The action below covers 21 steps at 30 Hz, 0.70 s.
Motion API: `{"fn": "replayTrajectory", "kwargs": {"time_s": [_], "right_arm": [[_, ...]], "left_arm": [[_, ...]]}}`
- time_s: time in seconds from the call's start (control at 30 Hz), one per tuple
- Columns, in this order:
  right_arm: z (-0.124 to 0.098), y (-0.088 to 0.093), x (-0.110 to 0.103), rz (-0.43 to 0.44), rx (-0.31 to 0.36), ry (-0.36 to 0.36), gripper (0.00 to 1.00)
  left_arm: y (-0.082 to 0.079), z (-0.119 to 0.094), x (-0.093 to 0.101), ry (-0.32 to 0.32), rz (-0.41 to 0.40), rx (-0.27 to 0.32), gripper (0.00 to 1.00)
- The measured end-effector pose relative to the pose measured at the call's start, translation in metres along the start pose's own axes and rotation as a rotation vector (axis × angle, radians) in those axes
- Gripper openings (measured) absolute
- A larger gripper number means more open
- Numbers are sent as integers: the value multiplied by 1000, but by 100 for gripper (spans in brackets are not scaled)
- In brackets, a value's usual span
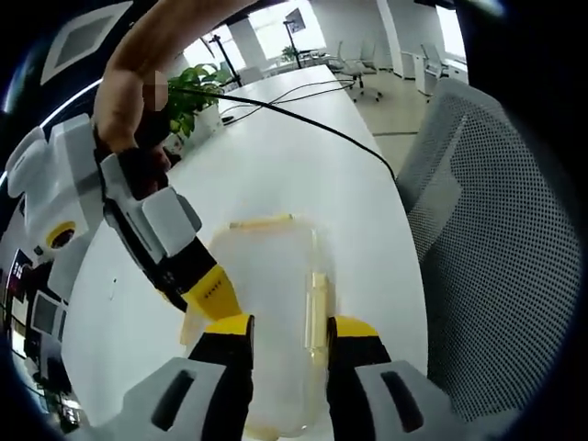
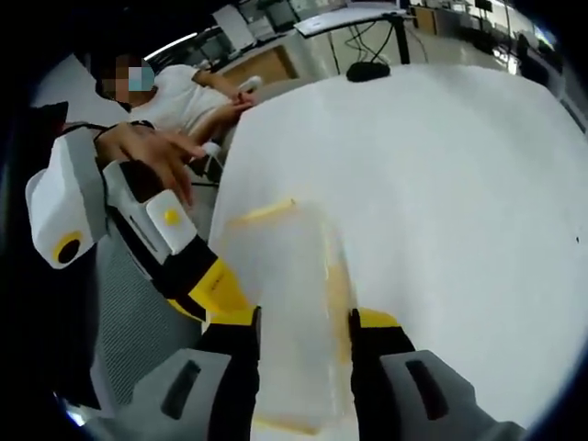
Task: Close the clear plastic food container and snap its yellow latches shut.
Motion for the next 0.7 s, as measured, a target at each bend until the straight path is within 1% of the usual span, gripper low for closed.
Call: {"fn": "replayTrajectory", "kwargs": {"time_s": [0.33, 0.53, 0.63, 0.7], "right_arm": [[-4, -1, -3, -20, 10, 22, 36], [-5, -1, -6, -34, 9, 42, 36], [-5, -1, -6, -46, 13, 54, 35], [-6, -2, -6, -45, 22, 66, 34]], "left_arm": [[-1, -2, -1, 1, 19, 12, 25], [-2, -3, 0, -5, 10, 12, 25], [-2, -3, 0, -5, 12, 7, 27], [-2, -3, 1, -7, 8, 1, 30]]}}
Point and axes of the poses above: the point that each gripper's makers call its tool centre point, and the gripper's own axes: z roughly forward along the fingers, x roughly to its right, y roughly out of its underside, the point moved 6 cm from there along -z, roughly backward along the fingers, and after that the axes turned 14 degrees about -x, right-handed, at the moved point
